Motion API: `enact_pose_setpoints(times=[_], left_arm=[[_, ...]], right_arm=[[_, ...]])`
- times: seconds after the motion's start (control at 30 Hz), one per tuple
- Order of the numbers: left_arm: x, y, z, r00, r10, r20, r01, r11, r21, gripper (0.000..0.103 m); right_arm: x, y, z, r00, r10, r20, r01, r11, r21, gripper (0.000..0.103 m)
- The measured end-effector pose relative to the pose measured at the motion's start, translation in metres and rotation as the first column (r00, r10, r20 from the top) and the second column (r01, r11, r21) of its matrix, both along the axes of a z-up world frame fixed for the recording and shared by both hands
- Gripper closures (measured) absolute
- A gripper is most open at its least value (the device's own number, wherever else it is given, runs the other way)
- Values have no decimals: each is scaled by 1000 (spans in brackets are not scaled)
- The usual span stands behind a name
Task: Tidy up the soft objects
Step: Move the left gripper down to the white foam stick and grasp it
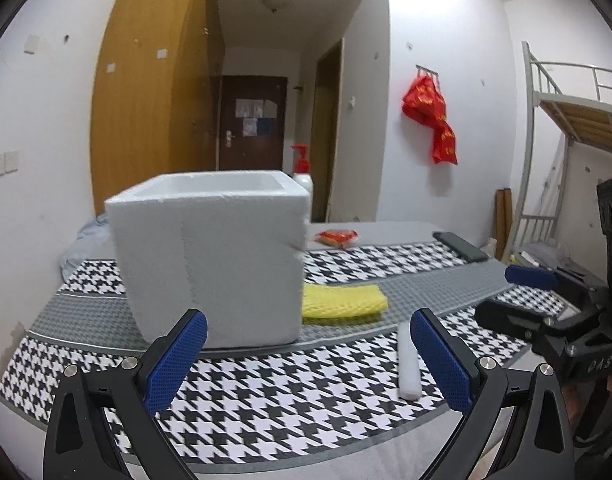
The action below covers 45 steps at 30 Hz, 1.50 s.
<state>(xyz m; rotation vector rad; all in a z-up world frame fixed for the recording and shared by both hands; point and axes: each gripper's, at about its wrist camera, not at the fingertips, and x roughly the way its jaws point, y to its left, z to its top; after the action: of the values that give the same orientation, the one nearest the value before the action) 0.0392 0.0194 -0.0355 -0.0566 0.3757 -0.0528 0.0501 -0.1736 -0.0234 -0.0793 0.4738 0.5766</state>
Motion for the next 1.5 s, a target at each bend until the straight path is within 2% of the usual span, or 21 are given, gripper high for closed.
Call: enact_pose_setpoints(times=[0.57,1.17,1.37,1.5], left_arm=[[27,-27,-11,991,-120,-67,118,993,-24,1],[52,-60,-33,960,-223,-169,220,975,-33,1],[58,-64,-43,946,-237,-222,237,971,-29,7],[62,-71,-50,932,-245,-268,251,968,-9,18]], right_arm=[[16,-40,-14,992,-116,-47,116,993,-3,0],[33,-62,-33,982,-163,-100,161,987,-28,0],[37,-61,-36,980,-164,-115,162,987,-26,0],[39,-63,-34,980,-161,-116,160,987,-16,0]])
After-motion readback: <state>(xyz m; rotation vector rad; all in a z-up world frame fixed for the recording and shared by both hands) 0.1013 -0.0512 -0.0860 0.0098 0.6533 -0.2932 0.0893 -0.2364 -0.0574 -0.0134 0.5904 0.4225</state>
